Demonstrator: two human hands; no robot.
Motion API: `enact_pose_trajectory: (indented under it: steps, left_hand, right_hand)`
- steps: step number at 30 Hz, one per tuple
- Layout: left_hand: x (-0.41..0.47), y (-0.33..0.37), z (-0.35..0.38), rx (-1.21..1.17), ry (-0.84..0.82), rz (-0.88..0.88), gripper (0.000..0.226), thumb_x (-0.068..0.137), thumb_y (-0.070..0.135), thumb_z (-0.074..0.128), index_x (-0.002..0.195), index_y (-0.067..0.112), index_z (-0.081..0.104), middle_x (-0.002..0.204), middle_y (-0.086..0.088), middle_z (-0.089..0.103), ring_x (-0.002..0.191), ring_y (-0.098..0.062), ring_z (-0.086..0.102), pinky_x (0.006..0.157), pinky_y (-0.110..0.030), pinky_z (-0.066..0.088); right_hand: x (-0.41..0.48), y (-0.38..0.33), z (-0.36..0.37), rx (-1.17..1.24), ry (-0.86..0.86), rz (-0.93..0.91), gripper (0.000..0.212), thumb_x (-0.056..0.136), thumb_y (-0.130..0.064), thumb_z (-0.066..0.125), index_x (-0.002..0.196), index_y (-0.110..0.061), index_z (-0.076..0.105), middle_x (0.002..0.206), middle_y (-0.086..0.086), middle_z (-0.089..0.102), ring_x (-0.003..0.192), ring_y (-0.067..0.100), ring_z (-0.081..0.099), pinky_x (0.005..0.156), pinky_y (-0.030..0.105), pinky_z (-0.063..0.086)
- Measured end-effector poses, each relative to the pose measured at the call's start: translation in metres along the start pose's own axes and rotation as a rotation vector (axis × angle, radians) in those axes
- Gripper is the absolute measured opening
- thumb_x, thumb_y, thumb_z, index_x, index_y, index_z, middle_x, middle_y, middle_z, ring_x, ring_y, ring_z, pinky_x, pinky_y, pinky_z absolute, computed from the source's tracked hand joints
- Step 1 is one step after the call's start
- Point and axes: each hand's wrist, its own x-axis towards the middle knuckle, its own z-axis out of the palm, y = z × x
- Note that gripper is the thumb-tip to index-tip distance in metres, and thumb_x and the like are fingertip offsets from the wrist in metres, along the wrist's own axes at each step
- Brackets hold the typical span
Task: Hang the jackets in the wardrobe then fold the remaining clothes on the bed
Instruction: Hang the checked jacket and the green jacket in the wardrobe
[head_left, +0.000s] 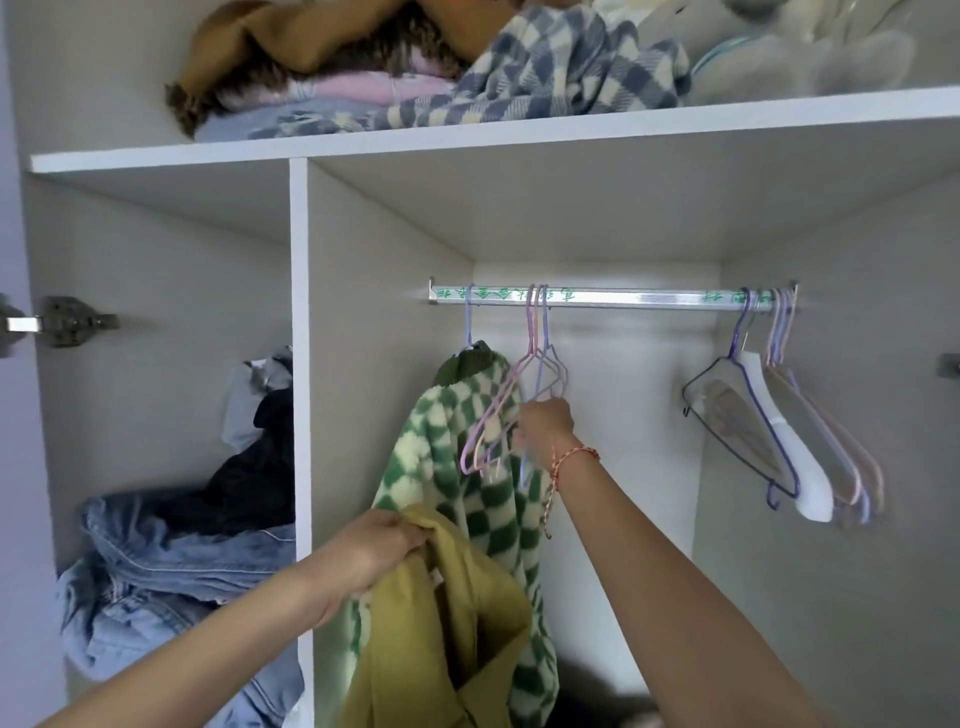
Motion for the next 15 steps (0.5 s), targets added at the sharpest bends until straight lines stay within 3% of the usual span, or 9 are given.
enact_pose_trajectory:
  steps: [2,4,6,8,11,15]
  left_hand:
    - [0.003,-0.005,0.000,0.216,-0.005,0.043,0.027,0.097,0.021,0.044,0.071,0.020,0.050,0.070,0.002,0.052,0.062,-0.006,0.049,0.052,-0.014,0.038]
    - [0.006,-0.010,0.002,0.551,0.068,0.116,0.026,0.097,0.023,0.040,0.073,0.022,0.047,0.080,0.000,0.052,0.076,-0.011,0.056,0.063,-0.017,0.042]
    - [0.005,-0.012,0.004,0.966,0.250,0.166,0.020,0.098,0.026,0.037,0.094,0.019,0.055,0.104,-0.005,0.053,0.102,-0.022,0.058,0.080,-0.028,0.046]
    - [0.004,-0.011,0.005,1.144,0.367,0.164,0.024,0.099,0.025,0.033,0.110,0.018,0.054,0.115,-0.005,0.055,0.108,-0.024,0.058,0.082,-0.031,0.045]
    - [0.009,-0.015,0.004,0.905,0.393,0.223,0.016,0.098,0.023,0.036,0.089,0.019,0.049,0.108,-0.007,0.062,0.102,-0.028,0.060,0.072,-0.030,0.040]
    - [0.021,-0.028,0.002,0.433,0.322,0.237,0.030,0.094,0.015,0.049,0.064,0.019,0.047,0.087,-0.012,0.063,0.088,-0.031,0.058,0.066,-0.029,0.033]
  right_hand:
    - [0.002,0.004,-0.014,-0.033,-0.009,-0.030,0.025,0.096,0.000,0.037,0.073,-0.008,0.042,0.079,0.011,0.046,0.057,0.013,0.041,0.038,0.014,0.041]
    - [0.007,0.003,-0.027,-0.016,0.048,-0.051,0.027,0.097,-0.004,0.036,0.072,-0.006,0.044,0.080,0.017,0.049,0.060,0.015,0.042,0.051,0.020,0.044]
    - [0.014,-0.001,-0.036,-0.071,0.145,-0.095,0.021,0.093,-0.013,0.043,0.092,0.000,0.059,0.098,0.018,0.061,0.071,0.022,0.050,0.069,0.030,0.048]
    - [0.012,-0.005,-0.047,-0.118,0.200,-0.155,0.027,0.093,-0.015,0.043,0.109,-0.001,0.062,0.097,0.009,0.060,0.081,0.021,0.049,0.073,0.028,0.044]
    - [0.004,-0.003,-0.066,-0.044,0.255,-0.235,0.019,0.095,-0.015,0.048,0.101,-0.006,0.063,0.084,0.005,0.054,0.076,0.022,0.047,0.068,0.023,0.037]
    - [-0.036,0.019,-0.083,-0.022,0.223,-0.225,0.011,0.091,-0.016,0.054,0.084,-0.012,0.062,0.065,-0.003,0.051,0.054,0.011,0.042,0.051,0.021,0.032]
